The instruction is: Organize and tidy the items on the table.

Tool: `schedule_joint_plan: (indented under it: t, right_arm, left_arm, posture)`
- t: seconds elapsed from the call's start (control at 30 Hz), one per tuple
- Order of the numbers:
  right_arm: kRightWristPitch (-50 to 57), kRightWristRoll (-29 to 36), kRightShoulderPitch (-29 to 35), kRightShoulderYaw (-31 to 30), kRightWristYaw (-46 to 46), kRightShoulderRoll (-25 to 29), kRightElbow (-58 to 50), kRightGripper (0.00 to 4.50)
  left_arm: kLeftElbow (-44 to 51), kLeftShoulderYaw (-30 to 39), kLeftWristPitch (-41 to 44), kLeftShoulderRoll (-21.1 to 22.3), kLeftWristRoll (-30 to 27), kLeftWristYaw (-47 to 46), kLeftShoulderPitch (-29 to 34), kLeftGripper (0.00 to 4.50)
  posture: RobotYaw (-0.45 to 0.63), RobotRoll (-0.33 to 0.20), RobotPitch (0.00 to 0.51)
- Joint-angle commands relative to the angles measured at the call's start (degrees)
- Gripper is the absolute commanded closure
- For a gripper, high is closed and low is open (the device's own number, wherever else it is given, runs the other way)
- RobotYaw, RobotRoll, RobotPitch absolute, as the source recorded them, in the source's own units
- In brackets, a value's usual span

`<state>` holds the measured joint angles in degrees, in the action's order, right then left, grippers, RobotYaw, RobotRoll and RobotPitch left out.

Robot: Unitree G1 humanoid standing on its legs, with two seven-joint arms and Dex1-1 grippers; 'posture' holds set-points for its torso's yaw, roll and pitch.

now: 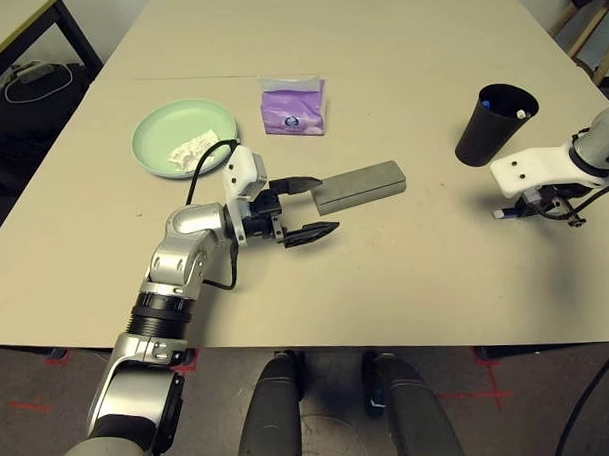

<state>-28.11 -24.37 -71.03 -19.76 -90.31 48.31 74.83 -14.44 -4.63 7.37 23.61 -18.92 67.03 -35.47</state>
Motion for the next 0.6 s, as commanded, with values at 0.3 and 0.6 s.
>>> schedule_joint_plan:
  t: [0.3, 0.6]
  right_arm:
    - [27.9, 36.4, 6.9, 3.8, -2.2, 2.8, -18.5, 4.43]
    - [41.5, 51.9, 19.9, 28.4, 14.7, -5.8, -36.5, 4.43]
  left_arm:
    - [-3.4, -1.2, -2.8, -2.2, 1.0, 0.2, -1.5, 0.0]
    - [-3.8, -0.9, -3.2, -2.8, 1.3, -0.7, -1.7, 0.0]
  posture:
    - [0.17, 0.0, 0.112]
    - [0.16, 0.0, 0.086]
